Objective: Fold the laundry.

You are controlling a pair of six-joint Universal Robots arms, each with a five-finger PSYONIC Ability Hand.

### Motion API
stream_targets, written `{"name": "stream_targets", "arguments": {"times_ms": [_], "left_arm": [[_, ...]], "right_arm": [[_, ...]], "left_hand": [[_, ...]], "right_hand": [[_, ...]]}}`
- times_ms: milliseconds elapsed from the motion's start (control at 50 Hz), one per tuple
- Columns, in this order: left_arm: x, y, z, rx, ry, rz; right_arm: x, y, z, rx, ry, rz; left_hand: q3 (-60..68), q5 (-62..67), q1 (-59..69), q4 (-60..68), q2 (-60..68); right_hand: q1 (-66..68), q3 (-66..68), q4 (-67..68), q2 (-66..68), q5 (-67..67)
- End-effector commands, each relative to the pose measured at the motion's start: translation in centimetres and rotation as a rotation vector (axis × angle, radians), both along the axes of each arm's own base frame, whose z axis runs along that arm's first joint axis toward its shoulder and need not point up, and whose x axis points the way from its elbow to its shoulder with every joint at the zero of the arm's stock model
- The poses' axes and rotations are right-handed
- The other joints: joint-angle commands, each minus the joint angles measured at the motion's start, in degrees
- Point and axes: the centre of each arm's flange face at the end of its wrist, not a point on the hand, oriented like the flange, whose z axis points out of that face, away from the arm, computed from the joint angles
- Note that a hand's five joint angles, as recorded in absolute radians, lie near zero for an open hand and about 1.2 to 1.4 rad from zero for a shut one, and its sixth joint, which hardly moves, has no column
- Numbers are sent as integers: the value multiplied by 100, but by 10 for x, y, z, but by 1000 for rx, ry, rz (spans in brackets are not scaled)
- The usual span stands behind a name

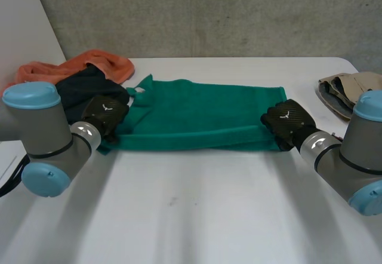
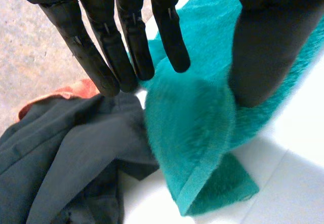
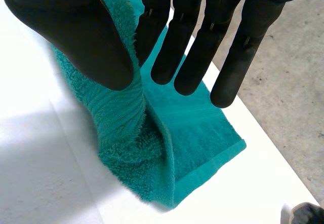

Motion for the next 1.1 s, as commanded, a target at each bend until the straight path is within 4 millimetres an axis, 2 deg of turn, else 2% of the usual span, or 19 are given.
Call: {"name": "stream_targets", "arguments": {"times_ms": [20, 140, 400, 560, 720, 780, 800, 840, 900, 1000, 1020, 1080, 1100], "left_arm": [[11, -3, -5, 68, 2, 50], [20, -1, -11, 147, 29, 67], [51, -24, -12, 164, 45, 131], [44, -33, -21, 165, 53, 97], [32, -29, -23, 203, 59, 67], [31, -29, -24, 204, 61, 67], [30, -30, -22, 198, 62, 67], [31, -32, -19, 189, 63, 75], [40, -35, -9, 181, 65, 125], [48, -7, 19, 236, 43, 148], [49, 9, 33, 244, 25, 134], [49, 37, 48, 270, -44, 102], [49, 57, 53, 302, -112, 72]], "right_arm": [[-4, -6, 5, 0, -52, -37], [-4, -7, 2, 9, -53, -40], [-11, -14, 5, -3, -54, -62], [-11, -13, 5, -5, -53, -62], [-12, -13, 8, -12, -54, -64], [-13, -14, 9, -14, -54, -67], [-14, -14, 10, -14, -54, -69], [-15, -15, 12, -19, -53, -74], [-18, -15, 19, -30, -47, -80], [-30, -4, 40, -31, 57, -76], [-36, 7, 47, -11, 138, -61], [-47, 26, 51, 63, 273, -30], [-57, 40, 51, 136, 364, -8]], "left_hand": [[-736, -714, -590, -709, -681], [-1140, -1119, -994, -1113, -1085], [-1123, -1102, -978, -1096, -1069], [-838, -817, -693, -811, -784], [-518, -497, -373, -491, -464], [235, 256, 380, 262, 289], [1655, 1676, 1800, 1682, 1709], [3559, 3580, 3705, 3586, 3614], [3568, 3589, 3713, 3595, 3622], [3568, 3589, 3713, 3595, 3622], [3568, 3589, 3713, 3595, 3622], [3568, 3589, 3713, 3595, 3622], [3568, 3589, 3713, 3595, 3622]], "right_hand": [[1510, 1176, 1137, 1244, 1339], [1510, 1176, 1137, 1244, 1339], [1510, 1176, 1137, 1244, 1339], [1510, 1176, 1137, 1244, 1339], [1510, 1176, 1137, 1244, 1339], [1510, 1176, 1137, 1244, 1339], [1510, 1176, 1137, 1244, 1339], [1510, 1176, 1137, 1244, 1339], [1510, 1176, 1137, 1244, 1339], [1510, 1176, 1137, 1244, 1339], [1510, 1176, 1137, 1244, 1339], [1510, 1176, 1137, 1244, 1339], [1510, 1176, 1137, 1244, 1339]]}}
